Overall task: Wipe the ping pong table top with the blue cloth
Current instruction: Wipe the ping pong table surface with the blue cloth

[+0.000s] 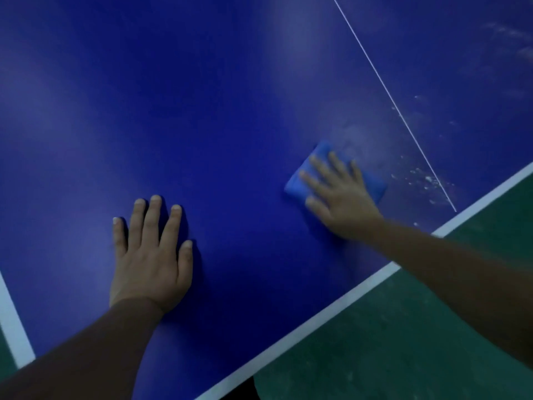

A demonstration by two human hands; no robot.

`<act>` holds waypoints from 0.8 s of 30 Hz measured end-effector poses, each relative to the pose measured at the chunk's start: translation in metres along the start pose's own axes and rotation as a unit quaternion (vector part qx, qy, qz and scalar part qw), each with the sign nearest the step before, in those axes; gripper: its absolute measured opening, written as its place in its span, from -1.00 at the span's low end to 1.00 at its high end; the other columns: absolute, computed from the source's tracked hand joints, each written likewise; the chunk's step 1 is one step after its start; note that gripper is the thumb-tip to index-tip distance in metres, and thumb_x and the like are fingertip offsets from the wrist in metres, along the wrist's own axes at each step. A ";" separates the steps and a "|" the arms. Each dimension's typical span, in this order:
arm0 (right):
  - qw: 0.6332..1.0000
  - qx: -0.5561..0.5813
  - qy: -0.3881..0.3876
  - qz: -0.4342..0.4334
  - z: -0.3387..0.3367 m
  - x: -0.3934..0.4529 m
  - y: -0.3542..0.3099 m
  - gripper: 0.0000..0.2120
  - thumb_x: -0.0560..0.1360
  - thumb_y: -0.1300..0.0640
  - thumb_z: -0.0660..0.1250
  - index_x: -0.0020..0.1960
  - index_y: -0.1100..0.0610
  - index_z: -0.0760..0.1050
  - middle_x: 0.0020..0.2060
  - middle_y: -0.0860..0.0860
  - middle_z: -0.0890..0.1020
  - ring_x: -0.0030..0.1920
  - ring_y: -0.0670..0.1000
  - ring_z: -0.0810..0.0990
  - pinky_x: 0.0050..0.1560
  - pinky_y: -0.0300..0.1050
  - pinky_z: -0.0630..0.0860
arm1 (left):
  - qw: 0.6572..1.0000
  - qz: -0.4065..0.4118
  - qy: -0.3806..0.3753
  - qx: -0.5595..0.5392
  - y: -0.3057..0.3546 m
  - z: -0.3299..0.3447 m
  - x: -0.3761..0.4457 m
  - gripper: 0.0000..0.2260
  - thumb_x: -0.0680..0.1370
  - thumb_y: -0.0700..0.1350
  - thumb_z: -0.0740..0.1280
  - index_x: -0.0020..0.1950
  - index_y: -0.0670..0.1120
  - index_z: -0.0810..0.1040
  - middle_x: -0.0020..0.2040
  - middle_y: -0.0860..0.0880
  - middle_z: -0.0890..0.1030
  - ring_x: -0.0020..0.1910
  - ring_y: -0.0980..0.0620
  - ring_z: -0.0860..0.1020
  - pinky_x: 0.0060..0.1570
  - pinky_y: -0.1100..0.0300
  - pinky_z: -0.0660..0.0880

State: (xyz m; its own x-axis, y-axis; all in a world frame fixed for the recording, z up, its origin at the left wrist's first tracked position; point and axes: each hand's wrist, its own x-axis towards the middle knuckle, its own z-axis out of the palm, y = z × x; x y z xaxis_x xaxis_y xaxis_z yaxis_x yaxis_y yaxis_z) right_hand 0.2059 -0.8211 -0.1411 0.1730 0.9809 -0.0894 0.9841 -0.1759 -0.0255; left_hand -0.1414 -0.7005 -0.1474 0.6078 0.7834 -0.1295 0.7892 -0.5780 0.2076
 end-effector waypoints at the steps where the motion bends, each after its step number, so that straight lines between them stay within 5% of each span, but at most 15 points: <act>1: 0.994 0.020 0.006 0.106 -0.004 0.019 0.012 -0.48 0.64 -0.17 0.05 0.58 -0.11 0.21 0.60 0.00 0.16 0.60 0.19 0.04 0.49 0.42 0.01 | 1.000 -0.001 0.001 -0.002 0.000 0.000 0.000 -0.43 0.61 0.10 -0.03 0.55 -0.15 0.26 0.58 -0.20 0.15 0.59 -0.19 0.00 0.52 -0.24 -0.13; 3: 0.961 0.063 0.017 0.270 -0.004 0.043 0.012 -0.47 0.66 -0.19 0.00 0.61 -0.14 0.10 0.62 -0.06 0.06 0.61 0.15 -0.06 0.52 0.36 -0.10 | 1.000 -0.002 0.001 -0.006 0.001 -0.001 0.000 -0.43 0.61 0.10 -0.03 0.55 -0.15 0.26 0.58 -0.21 0.15 0.59 -0.19 0.00 0.52 -0.24 -0.14; 5: 0.947 0.046 0.041 0.316 0.005 0.035 -0.028 -0.46 0.65 -0.21 -0.04 0.60 -0.12 0.11 0.62 -0.03 0.09 0.60 0.18 -0.01 0.52 0.38 -0.06 | 1.000 -0.005 -0.001 -0.005 0.002 -0.002 -0.001 -0.42 0.61 0.10 -0.04 0.56 -0.14 0.24 0.59 -0.20 0.14 0.60 -0.18 -0.02 0.52 -0.23 -0.16; 9: 0.998 0.013 0.004 0.056 0.023 -0.070 -0.102 -0.50 0.67 -0.19 0.00 0.59 -0.14 0.15 0.61 -0.02 0.13 0.60 0.20 0.03 0.52 0.37 -0.05 | 1.000 -0.016 -0.006 -0.011 0.003 -0.004 -0.001 -0.42 0.61 0.11 -0.06 0.58 -0.11 0.20 0.60 -0.17 0.11 0.60 -0.14 -0.06 0.53 -0.20 -0.17; 11: 0.999 0.002 -0.027 0.032 0.016 -0.093 -0.063 -0.47 0.64 -0.20 0.00 0.59 -0.13 0.13 0.60 -0.01 0.16 0.60 0.20 0.04 0.50 0.41 0.02 | 1.000 -0.019 -0.012 -0.014 0.004 -0.006 -0.001 -0.41 0.60 0.12 -0.06 0.59 -0.09 0.19 0.61 -0.16 0.09 0.61 -0.12 -0.08 0.53 -0.20 -0.17; 14: 0.962 0.024 -0.051 0.266 0.001 -0.083 0.011 -0.43 0.65 -0.25 -0.12 0.62 -0.15 -0.03 0.63 -0.03 0.00 0.61 0.14 -0.12 0.53 0.37 -0.09 | 1.000 -0.021 -0.013 -0.017 0.005 -0.007 0.000 -0.40 0.60 0.14 -0.05 0.59 -0.08 0.19 0.61 -0.14 0.08 0.61 -0.09 -0.11 0.54 -0.18 -0.19; 17: 0.904 0.073 -0.003 0.422 0.002 -0.061 -0.001 -0.44 0.65 -0.22 -0.10 0.63 -0.13 -0.01 0.63 -0.03 -0.02 0.61 0.16 -0.12 0.52 0.38 -0.14 | 1.000 -0.022 -0.007 -0.021 0.005 -0.008 0.000 -0.39 0.59 0.17 -0.05 0.58 -0.09 0.21 0.61 -0.14 0.09 0.61 -0.09 -0.09 0.54 -0.15 -0.21; 19: 0.943 0.049 0.021 0.329 0.012 -0.059 -0.050 -0.44 0.64 -0.21 -0.09 0.61 -0.11 0.09 0.62 0.02 0.08 0.60 0.22 0.00 0.52 0.39 -0.11 | 0.999 -0.025 -0.006 -0.021 0.005 -0.007 -0.002 -0.37 0.58 0.18 -0.05 0.57 -0.10 0.23 0.60 -0.15 0.10 0.60 -0.10 -0.08 0.53 -0.14 -0.22; 22: 0.999 0.007 -0.022 0.047 0.021 -0.083 -0.067 -0.49 0.67 -0.22 -0.09 0.59 -0.14 0.12 0.61 -0.03 0.14 0.61 0.18 0.01 0.53 0.36 -0.07 | 0.999 -0.027 -0.003 -0.025 0.005 -0.006 -0.001 -0.36 0.58 0.21 -0.07 0.57 -0.11 0.24 0.60 -0.16 0.12 0.60 -0.12 -0.05 0.52 -0.14 -0.21; 24: 0.998 -0.008 -0.014 0.053 0.018 -0.091 -0.011 -0.49 0.66 -0.21 -0.06 0.58 -0.13 0.16 0.60 -0.02 0.18 0.60 0.18 0.07 0.50 0.39 0.04 | 0.999 -0.036 0.008 -0.023 0.010 -0.006 -0.002 -0.35 0.59 0.22 -0.08 0.56 -0.12 0.25 0.60 -0.18 0.13 0.60 -0.14 -0.03 0.51 -0.12 -0.23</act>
State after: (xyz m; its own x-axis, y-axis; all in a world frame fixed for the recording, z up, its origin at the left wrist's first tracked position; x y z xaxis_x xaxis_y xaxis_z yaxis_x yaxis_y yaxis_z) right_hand 0.1790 -0.9102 -0.1509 0.2752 0.9541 -0.1179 0.9609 -0.2770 0.0009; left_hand -0.1354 -0.7060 -0.1391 0.5472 0.8268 -0.1302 0.8260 -0.5085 0.2431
